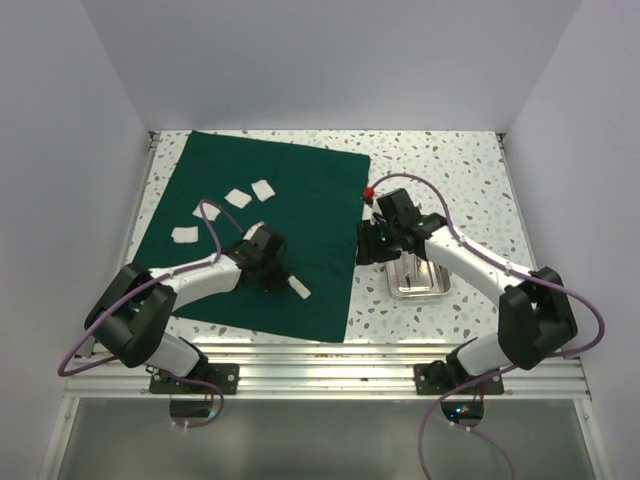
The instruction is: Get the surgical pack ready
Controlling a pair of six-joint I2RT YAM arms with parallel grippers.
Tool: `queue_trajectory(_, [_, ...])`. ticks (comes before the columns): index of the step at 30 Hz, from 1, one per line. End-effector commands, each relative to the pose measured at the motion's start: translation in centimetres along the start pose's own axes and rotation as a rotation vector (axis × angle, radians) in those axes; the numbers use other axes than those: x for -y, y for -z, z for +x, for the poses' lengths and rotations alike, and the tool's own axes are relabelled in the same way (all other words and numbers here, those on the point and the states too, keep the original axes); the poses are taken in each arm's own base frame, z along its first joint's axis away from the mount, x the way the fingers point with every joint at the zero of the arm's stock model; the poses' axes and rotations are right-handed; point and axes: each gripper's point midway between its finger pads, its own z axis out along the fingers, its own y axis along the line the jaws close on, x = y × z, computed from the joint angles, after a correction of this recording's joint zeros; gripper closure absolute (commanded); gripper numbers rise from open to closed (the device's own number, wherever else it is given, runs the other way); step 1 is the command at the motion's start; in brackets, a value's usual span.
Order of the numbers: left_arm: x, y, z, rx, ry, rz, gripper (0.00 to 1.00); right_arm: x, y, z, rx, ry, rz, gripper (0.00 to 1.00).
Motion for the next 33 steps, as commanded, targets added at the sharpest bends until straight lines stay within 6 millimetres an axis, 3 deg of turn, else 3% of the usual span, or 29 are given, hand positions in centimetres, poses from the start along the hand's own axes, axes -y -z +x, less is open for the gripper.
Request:
queue_trajectory(1, [0.5,0.0,-1.2,0.055,-0.031,0.011,1.0,-1.8,-1.2,-0.3,0.006,0.005,-0.055,0.51])
queue_trajectory(12, [1.2,1.8,-2.4,0.133,-0.06,0.076,1.0,-6.0,-3.6,1.4,-0.044,0.05,-0.141,0.51])
queue_trajectory(18, [0.9,2.0,-1.4,0.095,-0.082,0.093,1.0,-9.2,-4.8,2.2,-0.087,0.005,-0.309,0.43])
queue_trajectory(21, [0.4,1.8,-0.6,0.072,-0.078,0.1,0.84,-10.4,-5.6,2.6,-0.114,-0.045,-0.377,0.39])
queue_trajectory(23, [0.3,1.5,0.0,0.053,-0.082,0.122,0.8,-11.0,-6.0,2.7,-0.123,-0.08,-0.414,0.39])
queue_trajectory(26, [-0.2,1.1,0.7,0.032,-0.081,0.123,0.87,-11.4,-6.8,3.2,-0.139,-0.108,-0.439,0.39])
queue_trajectory(33, [-0.6,-0.1,1.4,0.001,-0.087,0.112,0.91,-12.2,-8.2,4.4,-0.18,-0.139,-0.475,0.4])
